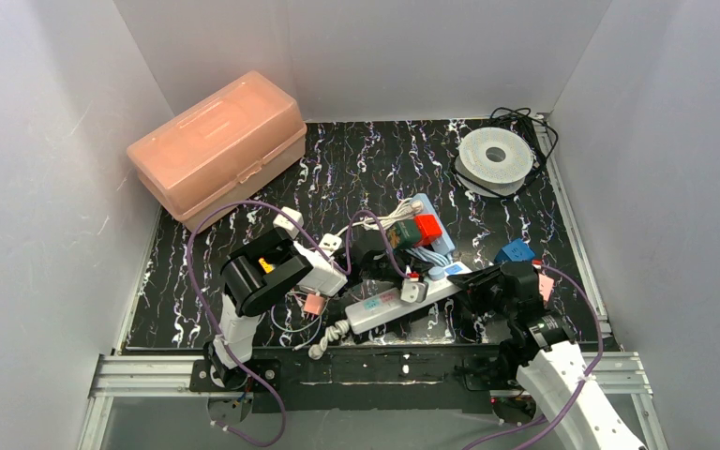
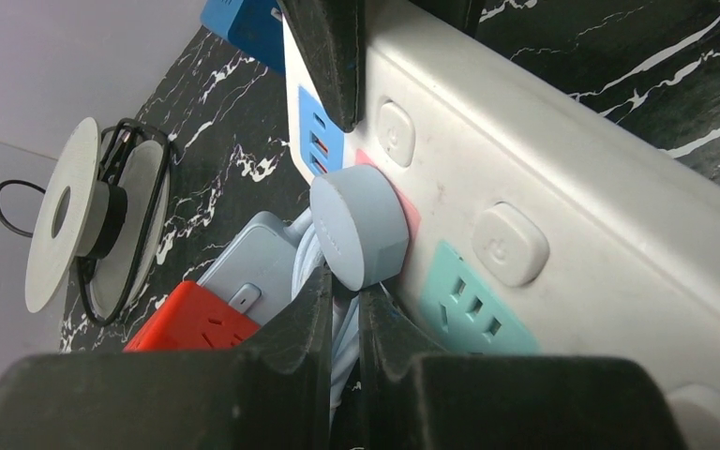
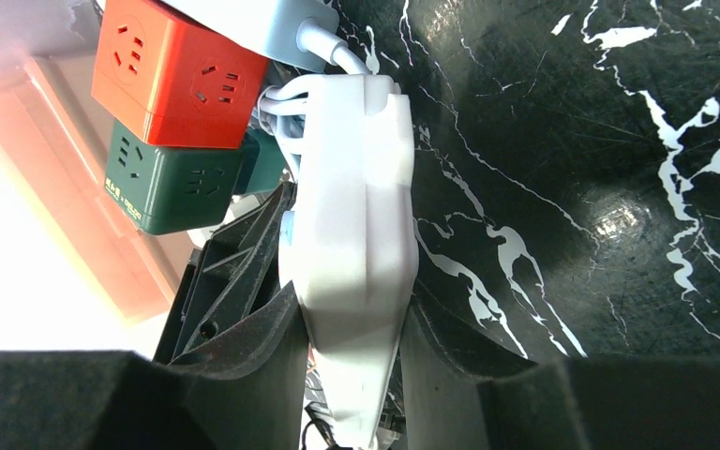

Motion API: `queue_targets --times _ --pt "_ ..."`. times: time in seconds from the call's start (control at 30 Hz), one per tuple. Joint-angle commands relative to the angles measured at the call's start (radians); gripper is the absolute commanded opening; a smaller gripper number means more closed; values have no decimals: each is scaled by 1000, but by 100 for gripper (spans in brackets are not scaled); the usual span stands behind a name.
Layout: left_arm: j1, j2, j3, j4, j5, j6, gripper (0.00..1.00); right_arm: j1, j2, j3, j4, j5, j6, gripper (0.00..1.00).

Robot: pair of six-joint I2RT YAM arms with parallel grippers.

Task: Pull the plug off the socket
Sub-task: Remove the plug from the socket.

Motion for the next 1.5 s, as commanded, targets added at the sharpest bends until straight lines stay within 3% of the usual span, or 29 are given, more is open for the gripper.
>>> queue_targets --times 0.0,0.43,0.7,0.97,1.27,1.47 --pt "-37 -36 26 60 19 -7 0 8 -28 -4 202 -72 68 1" --pt "-31 -95 87 62 -188 -84 0 9 -124 -61 75 -55 90 1" --pt "-23 -157 48 62 -206 -100 0 8 -160 -76 28 -38 109 1" --pt "-22 -186 31 63 -197 -103 0 8 -60 -3 -68 -19 71 1" --pt "-9 -186 40 62 -220 -96 0 9 -61 27 -183 24 56 1" --pt "6 -171 52 62 -247 -104 0 10 -90 -13 -156 21 33 1"
